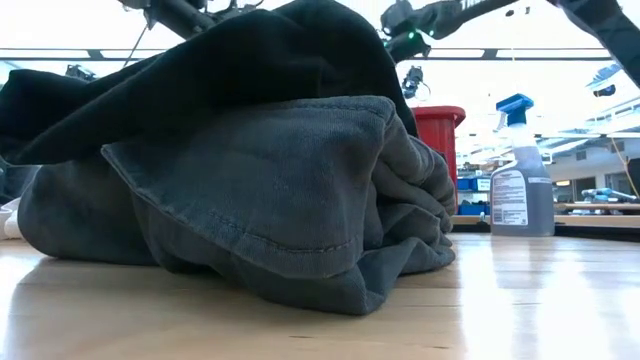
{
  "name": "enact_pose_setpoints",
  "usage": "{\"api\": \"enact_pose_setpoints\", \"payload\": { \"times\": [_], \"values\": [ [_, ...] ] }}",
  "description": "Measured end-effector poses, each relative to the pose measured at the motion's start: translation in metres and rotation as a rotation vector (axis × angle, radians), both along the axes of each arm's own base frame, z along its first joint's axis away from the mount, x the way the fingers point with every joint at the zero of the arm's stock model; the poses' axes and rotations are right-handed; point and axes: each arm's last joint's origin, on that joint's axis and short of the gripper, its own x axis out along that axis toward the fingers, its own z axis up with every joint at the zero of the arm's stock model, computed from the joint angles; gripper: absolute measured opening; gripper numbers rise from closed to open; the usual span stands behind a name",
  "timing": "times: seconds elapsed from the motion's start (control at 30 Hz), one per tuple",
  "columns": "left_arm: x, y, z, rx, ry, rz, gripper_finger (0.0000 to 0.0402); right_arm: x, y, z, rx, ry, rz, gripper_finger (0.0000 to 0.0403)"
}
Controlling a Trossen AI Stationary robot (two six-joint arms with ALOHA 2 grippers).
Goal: Sort clothes
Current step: Remove the gray shirt from the red bin
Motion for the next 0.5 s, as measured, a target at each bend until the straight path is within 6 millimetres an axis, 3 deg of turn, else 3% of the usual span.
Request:
{"api": "enact_pose_setpoints", "payload": {
  "times": [0.2, 0.4, 0.5],
  "values": [
    [-0.001, 0.028, 0.018, 0.041, -0.004, 0.009, 0.0176, 0.013, -0.029, -0.036, 0.033, 0.001, -0.041, 0.0277],
    [-0.008, 0.028, 0.034, 0.062, -0.015, -0.010, 0.0176, 0.014, -0.050, -0.051, 0.031, 0.026, -0.102, 0.0277],
    [-0.008, 0.028, 0.036, 0.075, -0.016, -0.011, 0.0176, 0.016, -0.066, -0.073, 0.059, 0.059, -0.120, 0.0277]
  ]
}}
